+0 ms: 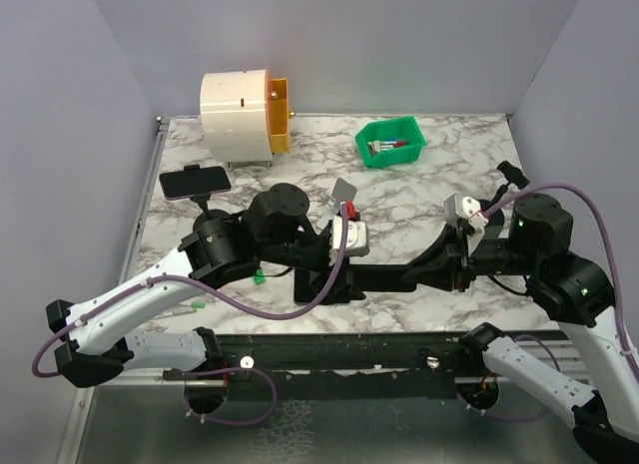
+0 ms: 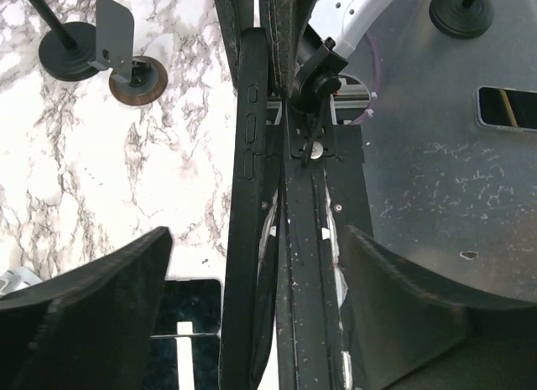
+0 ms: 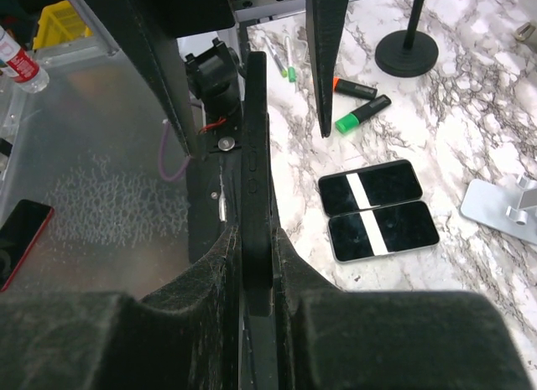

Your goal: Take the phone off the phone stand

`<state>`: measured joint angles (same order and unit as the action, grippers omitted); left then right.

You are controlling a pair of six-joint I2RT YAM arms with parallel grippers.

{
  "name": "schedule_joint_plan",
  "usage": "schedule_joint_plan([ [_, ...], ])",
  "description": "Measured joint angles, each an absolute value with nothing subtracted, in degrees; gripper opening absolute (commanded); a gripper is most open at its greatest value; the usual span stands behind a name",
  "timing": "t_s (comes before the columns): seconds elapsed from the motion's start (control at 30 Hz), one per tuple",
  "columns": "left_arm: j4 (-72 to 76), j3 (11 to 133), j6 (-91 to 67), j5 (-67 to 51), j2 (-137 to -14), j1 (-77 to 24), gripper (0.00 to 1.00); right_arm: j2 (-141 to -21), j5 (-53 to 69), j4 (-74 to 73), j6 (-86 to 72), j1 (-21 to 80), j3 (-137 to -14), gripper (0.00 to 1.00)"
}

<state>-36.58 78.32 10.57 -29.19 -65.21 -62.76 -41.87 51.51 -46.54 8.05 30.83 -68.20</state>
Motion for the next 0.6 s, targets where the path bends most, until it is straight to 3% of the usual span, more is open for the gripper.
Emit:
schedule_joint_plan([
  [0.6, -37.1, 78.3, 11.5, -30.3, -66.8, -62.8, 0.44, -42.3, 51.5, -46.6, 8.7, 31.6, -68.3, 0.0],
])
